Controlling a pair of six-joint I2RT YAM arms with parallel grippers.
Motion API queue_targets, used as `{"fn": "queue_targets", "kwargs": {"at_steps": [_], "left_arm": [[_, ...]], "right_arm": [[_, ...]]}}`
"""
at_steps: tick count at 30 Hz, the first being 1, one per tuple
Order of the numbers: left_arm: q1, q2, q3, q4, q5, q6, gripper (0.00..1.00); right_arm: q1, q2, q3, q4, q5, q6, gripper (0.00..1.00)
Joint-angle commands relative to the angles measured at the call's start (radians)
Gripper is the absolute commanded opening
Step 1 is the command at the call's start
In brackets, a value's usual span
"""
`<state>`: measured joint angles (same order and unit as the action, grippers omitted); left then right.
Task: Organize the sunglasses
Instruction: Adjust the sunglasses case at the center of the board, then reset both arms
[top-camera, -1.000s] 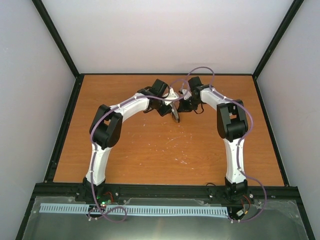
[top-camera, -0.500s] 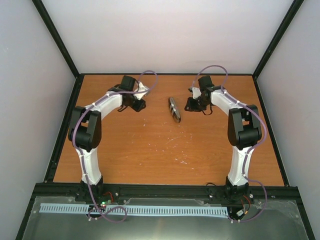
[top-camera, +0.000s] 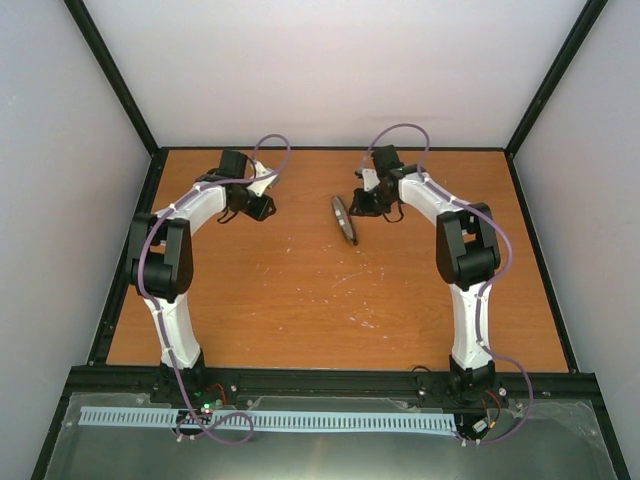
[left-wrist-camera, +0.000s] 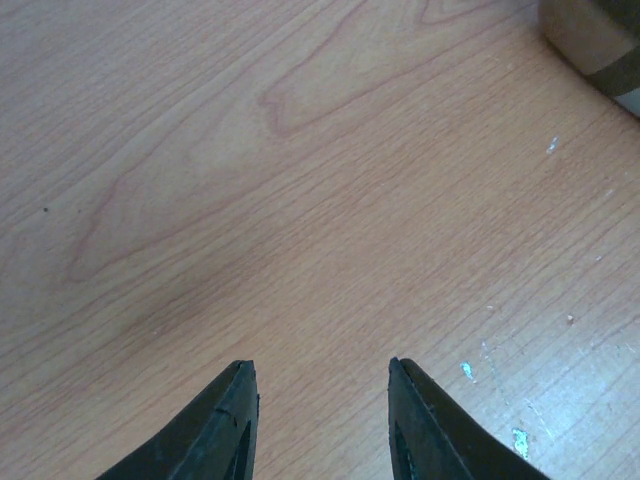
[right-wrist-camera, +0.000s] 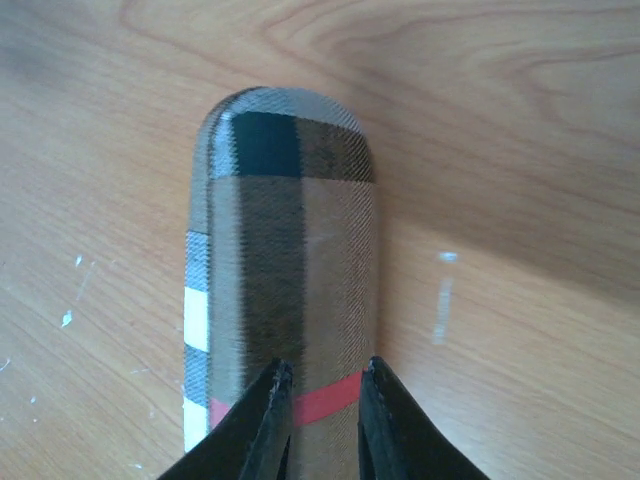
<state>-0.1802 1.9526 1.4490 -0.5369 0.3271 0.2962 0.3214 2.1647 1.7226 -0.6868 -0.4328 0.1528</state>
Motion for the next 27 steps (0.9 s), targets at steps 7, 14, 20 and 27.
{"fn": "queue_targets", "kwargs": {"at_steps": [7,14,20,27], "left_arm": [[0.010,-0.031,-0.044,0.063,0.060,-0.012,0.37],[0.036,-0.055,-0.068,0.085,0.100,-0.040,0.40],[0.114,-0.075,-0.076,0.076,0.190,-0.078,0.87],[0.223,-0.191,-0.144,0.080,0.245,-0.118,0.99]], "right_arm": [[0.088,-0.012,0.002,-0.046,0.016,0.015,0.20],[0.066,-0.150,-0.037,-0.055,0.140,0.044,0.27],[-0.014,-0.254,-0.115,-0.054,0.161,0.095,0.38],[-0.131,-0.390,-0.307,-0.037,0.232,0.161,1.00]]}}
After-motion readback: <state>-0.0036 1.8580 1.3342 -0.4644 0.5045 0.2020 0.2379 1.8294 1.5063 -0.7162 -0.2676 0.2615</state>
